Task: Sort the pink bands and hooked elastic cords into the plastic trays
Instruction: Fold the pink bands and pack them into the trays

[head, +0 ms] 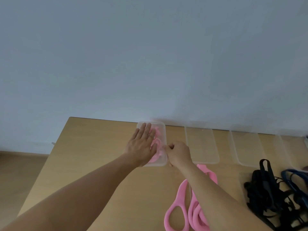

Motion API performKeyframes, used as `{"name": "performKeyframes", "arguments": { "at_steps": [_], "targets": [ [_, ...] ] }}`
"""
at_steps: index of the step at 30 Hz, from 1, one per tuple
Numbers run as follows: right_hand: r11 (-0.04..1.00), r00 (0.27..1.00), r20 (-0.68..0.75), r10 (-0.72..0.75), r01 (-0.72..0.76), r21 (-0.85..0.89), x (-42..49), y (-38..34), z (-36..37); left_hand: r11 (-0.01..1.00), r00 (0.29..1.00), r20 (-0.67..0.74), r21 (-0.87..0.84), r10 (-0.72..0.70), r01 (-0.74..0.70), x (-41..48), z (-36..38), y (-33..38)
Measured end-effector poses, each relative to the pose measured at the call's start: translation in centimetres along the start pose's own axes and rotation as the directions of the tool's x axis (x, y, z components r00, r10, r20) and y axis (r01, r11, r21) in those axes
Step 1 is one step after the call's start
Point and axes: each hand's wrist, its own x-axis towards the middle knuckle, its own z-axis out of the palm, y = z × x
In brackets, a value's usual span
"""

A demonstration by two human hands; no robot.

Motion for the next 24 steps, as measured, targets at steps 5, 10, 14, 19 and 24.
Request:
{"name": "performKeyframes", "arguments": {
  "at_steps": [5, 10, 14, 19, 24],
  "targets": [
    [0.969, 0.991, 0.131, 0.027, -0.058, 0.239, -0.8, 1.2, 0.7, 0.999, 1.0, -0.029, -0.037, 0.004, -0.005, 0.4, 0.5, -0.5],
    [0.93, 0.985, 0.173, 0.002, -0.065, 0.361, -1.4, 2.2, 1.3, 0.998, 1.0, -0.008, -0.054, 0.03, -0.03, 1.0, 0.4, -0.9],
    [0.935, 0.99, 0.138, -0.025, -0.026, 0.352, -1.6, 2.2, 1.3, 0.997, 0.999, 0.014, -0.067, 0.044, -0.043, 1.2, -0.1, -0.9],
    [0.91, 0.988, 0.152, 0.003, -0.065, 0.41, -1.8, 1.8, 1.5, 0.999, 0.993, -0.109, -0.032, -0.038, 0.034, 0.3, -1.2, -0.5],
    [0.897, 0.996, 0.086, 0.032, -0.066, 0.438, -2.0, 1.8, 2.1, 0.986, 0.994, 0.023, -0.128, -0.108, 0.11, -0.9, 0.6, 0.1]
  ]
}}
